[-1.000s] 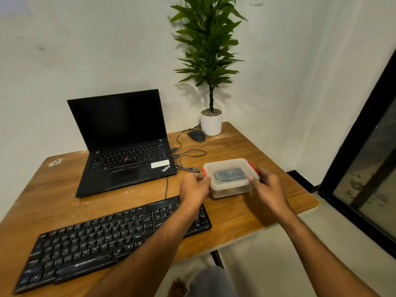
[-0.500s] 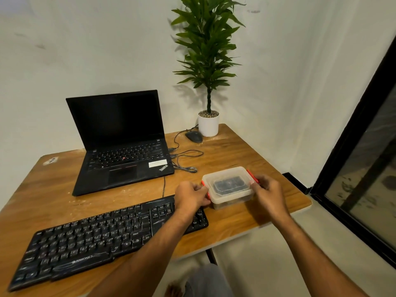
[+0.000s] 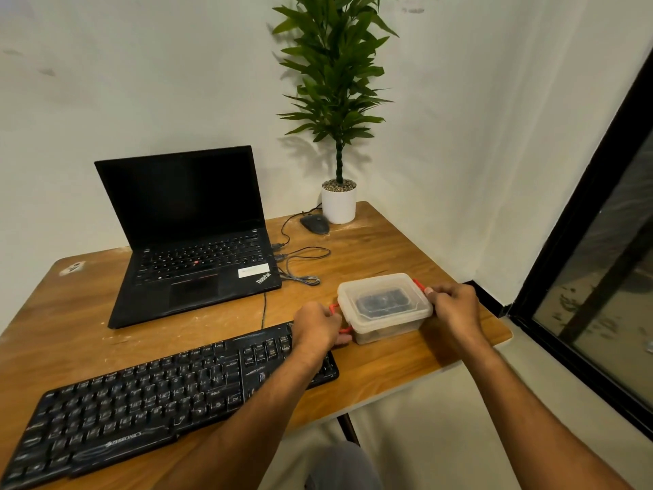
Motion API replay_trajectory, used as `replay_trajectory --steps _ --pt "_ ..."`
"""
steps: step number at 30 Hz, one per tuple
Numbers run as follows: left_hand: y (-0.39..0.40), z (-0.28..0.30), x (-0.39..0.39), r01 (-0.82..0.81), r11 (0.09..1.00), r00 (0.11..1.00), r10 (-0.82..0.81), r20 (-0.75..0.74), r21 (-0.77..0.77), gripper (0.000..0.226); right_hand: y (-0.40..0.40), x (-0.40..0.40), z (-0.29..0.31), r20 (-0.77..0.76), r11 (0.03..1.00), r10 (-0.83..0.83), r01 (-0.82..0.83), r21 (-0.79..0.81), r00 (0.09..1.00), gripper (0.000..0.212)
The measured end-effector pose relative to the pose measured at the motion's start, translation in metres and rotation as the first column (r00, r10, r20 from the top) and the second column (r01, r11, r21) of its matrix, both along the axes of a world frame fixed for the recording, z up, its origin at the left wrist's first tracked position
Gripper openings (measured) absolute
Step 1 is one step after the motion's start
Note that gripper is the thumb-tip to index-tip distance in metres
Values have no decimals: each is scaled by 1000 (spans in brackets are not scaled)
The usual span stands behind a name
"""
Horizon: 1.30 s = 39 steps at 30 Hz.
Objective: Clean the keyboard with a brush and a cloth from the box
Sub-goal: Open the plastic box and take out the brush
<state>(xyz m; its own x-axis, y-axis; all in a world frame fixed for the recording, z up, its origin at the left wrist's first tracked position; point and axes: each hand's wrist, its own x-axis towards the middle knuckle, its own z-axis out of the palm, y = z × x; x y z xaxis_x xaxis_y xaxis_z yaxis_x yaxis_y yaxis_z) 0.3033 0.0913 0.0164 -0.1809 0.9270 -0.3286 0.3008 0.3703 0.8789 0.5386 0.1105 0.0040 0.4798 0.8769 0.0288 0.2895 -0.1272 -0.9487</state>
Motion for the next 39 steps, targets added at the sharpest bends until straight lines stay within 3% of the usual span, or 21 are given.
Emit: replay_trajectory --steps 4,7,9,11,13,16,22,32,39 --pt "2 5 -5 88 996 956 -87 -281 -10 8 -3 -1 2 33 1000 -12 13 -10 999 21" --pt "3 7 -9 146 985 869 -84 -487 89 8 -3 1 0 28 999 -25 26 -40 999 19" --pt "2 9 -10 160 975 845 -55 -533 153 10 -3 3 -2 52 999 -18 20 -42 998 11" --pt "5 6 -10 142 977 903 -61 -426 159 17 -3 2 0 83 999 -26 28 -22 996 10" --pt "6 7 -8 79 992 983 -61 -174 102 17 -5 0 4 84 1000 -25 25 -2 996 18" --pt "6 6 -8 12 998 1000 -14 27 67 15 -5 -2 5 110 1000 14 -13 -11 994 25" --pt "6 10 -17 -2 999 1000 1 14 45 19 -6 -5 3 158 992 90 -74 -107 983 41" --pt "4 26 -18 40 997 998 -35 -59 70 20 -14 -16 27 246 996 84 -85 -7 966 16" --pt "24 54 -10 -2 963 1000 3 -3 268 21 -10 -5 58 89 981 41 -57 187 995 12"
